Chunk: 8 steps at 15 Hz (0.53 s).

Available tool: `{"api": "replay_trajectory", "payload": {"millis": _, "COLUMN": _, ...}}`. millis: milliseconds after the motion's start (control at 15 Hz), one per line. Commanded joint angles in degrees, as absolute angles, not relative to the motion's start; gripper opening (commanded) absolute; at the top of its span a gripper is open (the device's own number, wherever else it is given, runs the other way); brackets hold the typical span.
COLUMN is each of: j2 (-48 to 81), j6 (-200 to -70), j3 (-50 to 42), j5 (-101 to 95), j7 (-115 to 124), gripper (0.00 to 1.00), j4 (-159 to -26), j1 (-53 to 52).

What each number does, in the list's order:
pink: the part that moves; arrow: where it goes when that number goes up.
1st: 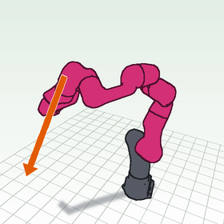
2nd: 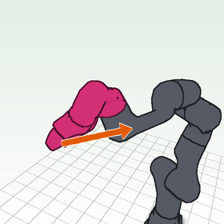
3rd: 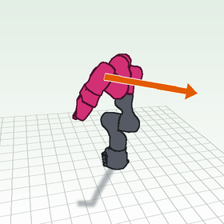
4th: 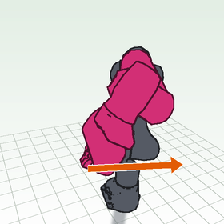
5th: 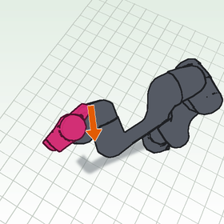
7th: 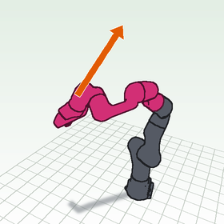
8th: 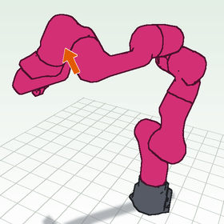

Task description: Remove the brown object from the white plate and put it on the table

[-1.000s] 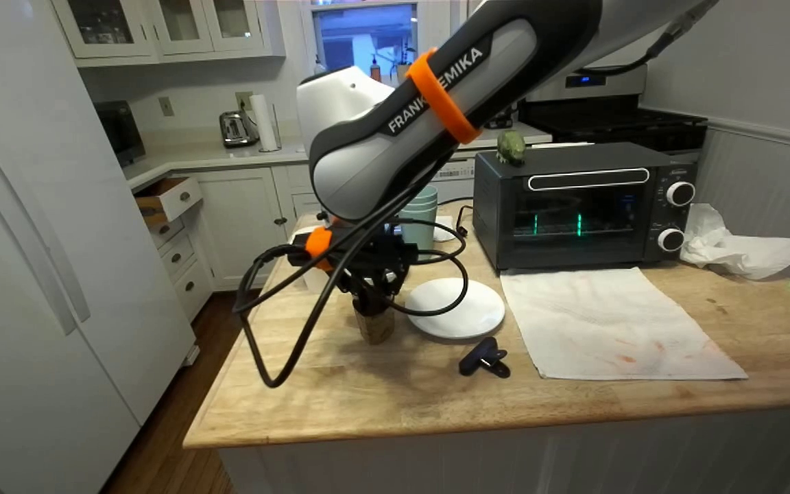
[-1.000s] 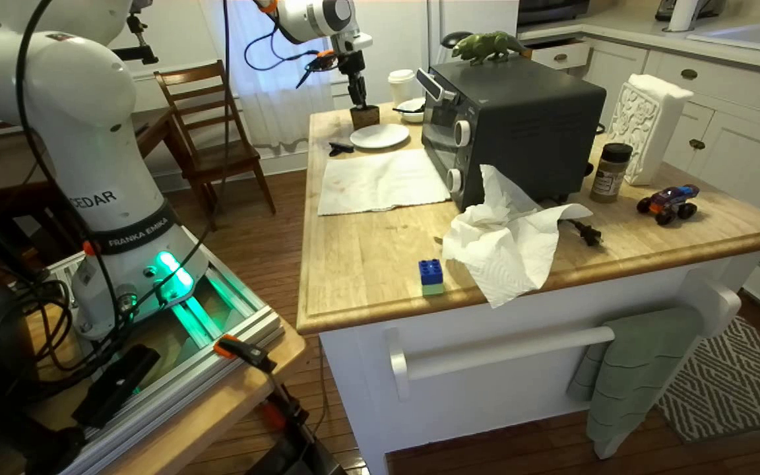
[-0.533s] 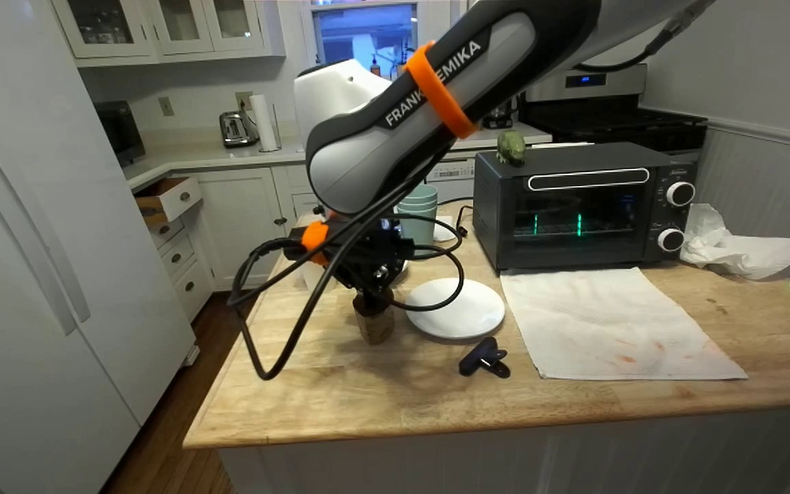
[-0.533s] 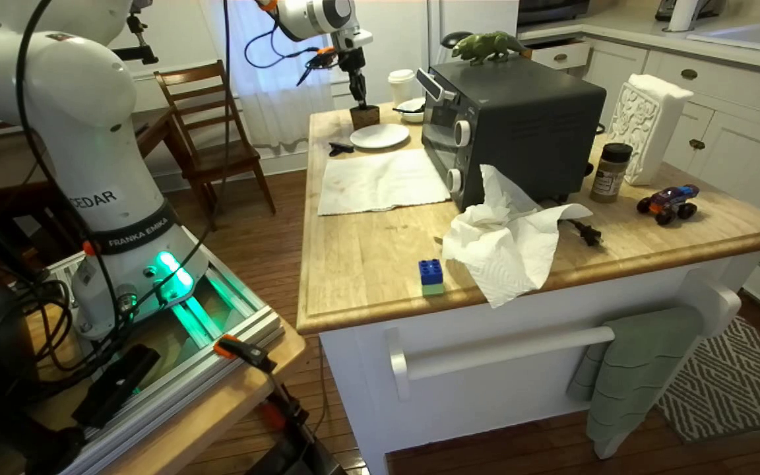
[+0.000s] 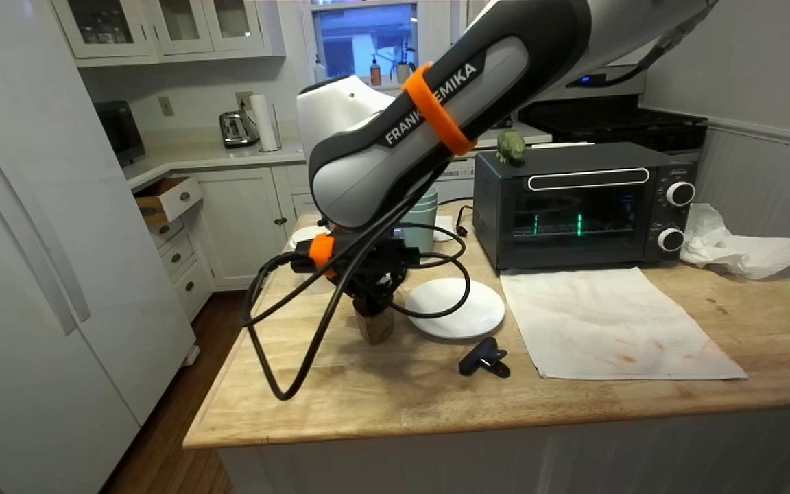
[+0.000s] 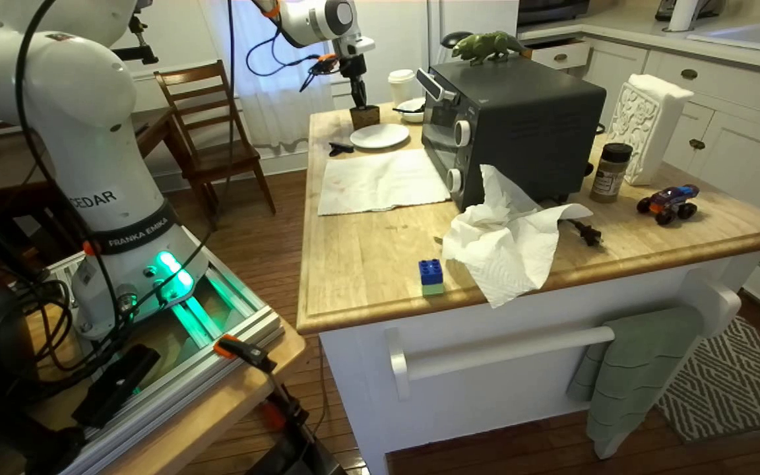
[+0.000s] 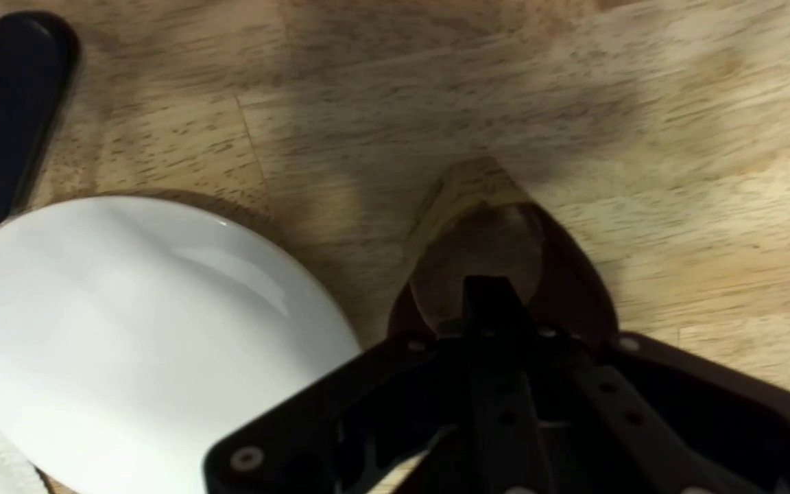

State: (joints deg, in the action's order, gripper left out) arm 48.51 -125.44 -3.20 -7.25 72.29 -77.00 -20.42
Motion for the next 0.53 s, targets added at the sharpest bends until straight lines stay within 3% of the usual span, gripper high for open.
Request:
{"api": "replay_trajectory", "payload": {"millis": 0, "j2": 50.9, "j6": -125.2, "j3": -3.0, "j5": -7.6, "j7": 70.8, "gripper": 0.00, "j4": -73.9, "j1": -19.9}}
{"api": "replay_trajectory", "payload": {"millis": 200, "j2": 51.4, "j6": -124.6, "j3": -2.9, "j5": -7.1, "j7": 70.3, "gripper": 0.02, "j4": -73.4, "j1": -19.7}}
{"api": "replay_trajectory", "payload": {"millis": 267, "j2": 51.5, "j6": -124.6, "j3": -2.9, "j5": -7.0, "j7": 70.3, "gripper": 0.27, "j4": -73.1, "j1": -19.6}}
{"api": "replay_trajectory", "payload": {"millis": 467, "j2": 51.6, "j6": -124.2, "j3": -3.0, "j5": -6.9, "j7": 70.4, "gripper": 0.36, "j4": -72.8, "j1": -19.5}}
